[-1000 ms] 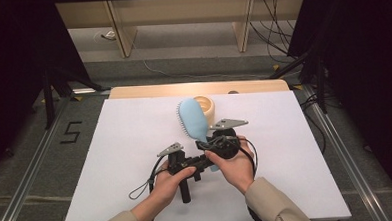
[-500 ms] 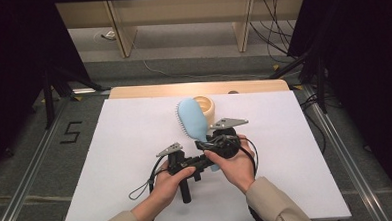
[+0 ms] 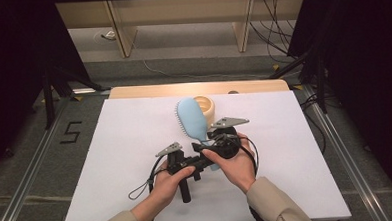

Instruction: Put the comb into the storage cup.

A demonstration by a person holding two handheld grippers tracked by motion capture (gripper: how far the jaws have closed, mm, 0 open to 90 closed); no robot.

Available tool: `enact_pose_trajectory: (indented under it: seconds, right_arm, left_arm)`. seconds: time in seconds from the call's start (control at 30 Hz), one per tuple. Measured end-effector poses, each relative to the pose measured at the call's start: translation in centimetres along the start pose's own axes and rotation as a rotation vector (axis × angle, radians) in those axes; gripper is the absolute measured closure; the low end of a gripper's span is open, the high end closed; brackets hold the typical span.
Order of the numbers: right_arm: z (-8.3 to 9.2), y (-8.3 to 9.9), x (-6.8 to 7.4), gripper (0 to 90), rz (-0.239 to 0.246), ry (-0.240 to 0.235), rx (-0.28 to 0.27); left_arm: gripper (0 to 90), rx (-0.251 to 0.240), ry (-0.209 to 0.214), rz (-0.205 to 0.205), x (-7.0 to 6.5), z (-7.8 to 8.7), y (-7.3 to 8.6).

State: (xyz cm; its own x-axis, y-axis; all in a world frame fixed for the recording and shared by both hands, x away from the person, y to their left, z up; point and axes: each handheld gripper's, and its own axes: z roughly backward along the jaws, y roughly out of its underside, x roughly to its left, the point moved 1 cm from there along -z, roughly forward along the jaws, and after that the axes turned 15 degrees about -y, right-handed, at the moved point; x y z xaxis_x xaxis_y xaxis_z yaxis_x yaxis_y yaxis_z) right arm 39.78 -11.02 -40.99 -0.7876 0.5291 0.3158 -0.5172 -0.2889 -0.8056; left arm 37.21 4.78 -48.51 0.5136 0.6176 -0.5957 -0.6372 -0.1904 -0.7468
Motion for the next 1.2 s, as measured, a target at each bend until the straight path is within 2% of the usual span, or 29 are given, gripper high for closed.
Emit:
enact_pose_trajectory:
  seconds: [0.3,0.87,1.2]
  right_arm:
    - [0.3,-0.1,0.1,16.6,0.012,-0.029,0.0]
    - [2.3,-0.8,-0.1,16.4,0.022,-0.025,-0.055]
    - [3.5,-1.8,-0.2,15.7,0.028,0.011,-0.108]
  left_arm:
    - [65.4,-0.004,0.001,0.0,0.0,0.0,0.0]
    - [65.4,-0.002,0.002,-0.001,0.0,0.1,-0.1]
    - [65.4,0.003,0.001,-0.003,0.0,0.0,0.1]
